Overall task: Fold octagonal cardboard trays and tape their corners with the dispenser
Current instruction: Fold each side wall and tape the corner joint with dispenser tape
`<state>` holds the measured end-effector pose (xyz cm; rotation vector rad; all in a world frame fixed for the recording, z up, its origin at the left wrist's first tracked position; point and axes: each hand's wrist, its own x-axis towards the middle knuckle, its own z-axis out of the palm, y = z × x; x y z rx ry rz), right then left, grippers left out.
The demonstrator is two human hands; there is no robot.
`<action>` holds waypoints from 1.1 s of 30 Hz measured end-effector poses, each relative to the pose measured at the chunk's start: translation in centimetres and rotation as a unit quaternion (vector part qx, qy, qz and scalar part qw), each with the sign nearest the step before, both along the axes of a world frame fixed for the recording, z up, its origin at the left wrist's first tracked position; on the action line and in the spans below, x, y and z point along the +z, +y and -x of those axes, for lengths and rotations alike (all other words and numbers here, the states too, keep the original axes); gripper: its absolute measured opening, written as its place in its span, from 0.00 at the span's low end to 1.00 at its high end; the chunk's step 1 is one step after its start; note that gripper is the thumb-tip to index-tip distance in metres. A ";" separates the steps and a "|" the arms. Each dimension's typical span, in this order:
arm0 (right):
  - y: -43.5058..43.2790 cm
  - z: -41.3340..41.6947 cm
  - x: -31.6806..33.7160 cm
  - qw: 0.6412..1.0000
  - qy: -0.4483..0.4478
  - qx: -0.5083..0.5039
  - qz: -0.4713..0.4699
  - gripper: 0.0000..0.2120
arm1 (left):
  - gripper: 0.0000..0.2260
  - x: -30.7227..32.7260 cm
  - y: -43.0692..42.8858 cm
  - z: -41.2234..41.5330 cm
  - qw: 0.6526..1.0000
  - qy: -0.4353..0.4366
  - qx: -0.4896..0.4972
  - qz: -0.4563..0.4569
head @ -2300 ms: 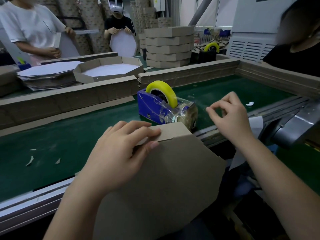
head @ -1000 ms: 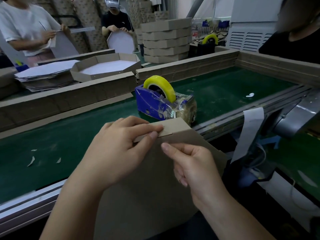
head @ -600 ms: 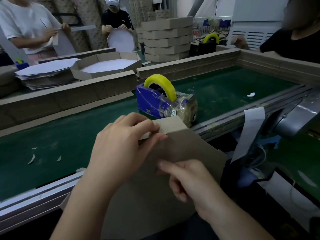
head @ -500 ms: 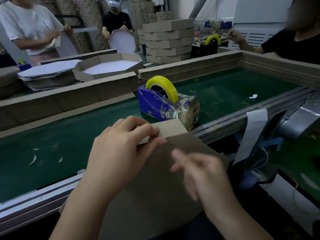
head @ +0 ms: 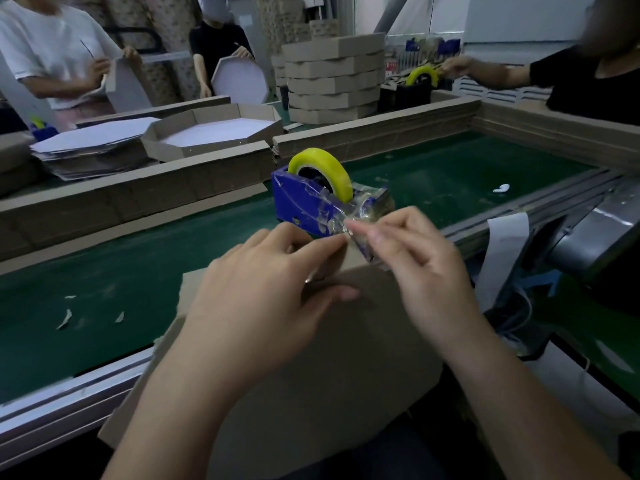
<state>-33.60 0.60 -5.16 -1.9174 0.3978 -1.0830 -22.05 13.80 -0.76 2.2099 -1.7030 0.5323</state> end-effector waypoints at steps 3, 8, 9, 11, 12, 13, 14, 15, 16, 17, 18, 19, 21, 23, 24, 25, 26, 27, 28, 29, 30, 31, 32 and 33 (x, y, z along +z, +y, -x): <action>-2.7 1.0 0.9 0.971 0.204 0.089 -0.092 0.27 | 0.23 0.3 1.0 0.3 0.999 -0.006 -0.022 0.025; -4.7 1.7 1.9 0.917 0.331 0.202 -0.095 0.25 | 0.23 -0.2 3.2 -0.6 0.989 0.110 -0.060 0.084; -4.9 1.7 2.4 0.923 0.329 0.196 -0.043 0.19 | 0.23 -0.5 3.5 -0.7 0.985 0.132 -0.062 0.097; -5.2 1.9 3.5 0.936 0.308 0.173 0.012 0.11 | 0.23 -1.3 3.9 -0.9 0.977 0.165 -0.058 0.121; -5.5 2.0 4.0 0.943 0.288 0.166 0.020 0.09 | 0.23 -1.7 4.2 -0.9 0.974 0.176 -0.057 0.132; -5.8 2.1 4.3 0.949 0.270 0.164 0.024 0.09 | 0.23 -2.2 4.4 -1.0 0.971 0.184 -0.058 0.141; -6.0 2.2 4.6 0.953 0.255 0.164 0.025 0.08 | 0.22 -2.7 4.7 -1.1 0.968 0.193 -0.060 0.150; -6.0 2.3 4.6 0.956 0.240 0.167 0.021 0.08 | 0.22 -3.1 4.9 -1.2 0.964 0.205 -0.063 0.159; -6.0 2.3 4.6 0.959 0.225 0.171 0.011 0.07 | 0.21 -3.6 5.2 -1.3 0.959 0.218 -0.066 0.167; -5.8 2.3 4.3 0.961 0.215 0.172 0.000 0.07 | 0.21 -3.9 5.4 -1.5 0.955 0.231 -0.069 0.174; -5.6 2.2 4.0 0.963 0.210 0.168 -0.006 0.09 | 0.21 -4.3 5.6 -1.7 0.952 0.239 -0.070 0.180; -5.2 2.0 3.6 0.965 0.208 0.161 -0.006 0.12 | 0.21 -4.6 5.8 -1.9 0.950 0.244 -0.071 0.184; -4.4 1.5 2.7 0.968 0.205 0.147 0.009 0.16 | 0.22 -4.9 6.2 -2.5 0.946 0.253 -0.072 0.187; -3.5 1.0 2.0 0.970 0.200 0.138 0.025 0.18 | 0.23 -4.9 6.7 -3.0 0.945 0.263 -0.073 0.179; -3.1 0.8 1.6 0.971 0.194 0.136 0.031 0.19 | 0.23 -4.9 6.9 -3.3 0.946 0.265 -0.073 0.170; -2.7 0.6 1.3 0.972 0.187 0.137 0.033 0.19 | 0.23 -4.8 7.1 -3.5 0.948 0.267 -0.074 0.159; -2.5 0.4 1.0 0.974 0.178 0.139 0.030 0.19 | 0.23 -4.5 7.1 -3.7 0.950 0.266 -0.077 0.146; -2.3 0.3 0.8 0.975 0.170 0.140 0.027 0.19 | 0.23 -4.2 7.0 -3.8 0.952 0.264 -0.083 0.134; -2.1 0.2 0.6 0.976 0.164 0.141 0.027 0.19 | 0.21 -3.8 6.8 -3.8 0.954 0.257 -0.091 0.122; -2.0 0.1 0.5 0.977 0.159 0.142 0.029 0.19 | 0.19 -3.4 6.4 -3.7 0.959 0.243 -0.099 0.111; -1.9 -0.1 0.5 0.977 0.156 0.143 0.030 0.19 | 0.17 -2.8 5.8 -3.5 0.965 0.219 -0.104 0.097; -1.8 -0.2 0.5 0.977 0.157 0.143 0.030 0.19 | 0.16 -2.3 5.2 -3.2 0.974 0.184 -0.104 0.080; -1.7 -0.4 0.4 0.977 0.158 0.143 0.029 0.18 | 0.15 -1.9 4.5 -2.9 0.982 0.144 -0.103 0.062; -1.7 -0.5 0.5 0.977 0.159 0.142 0.028 0.17 | 0.16 -1.6 3.8 -2.6 0.988 0.106 -0.104 0.043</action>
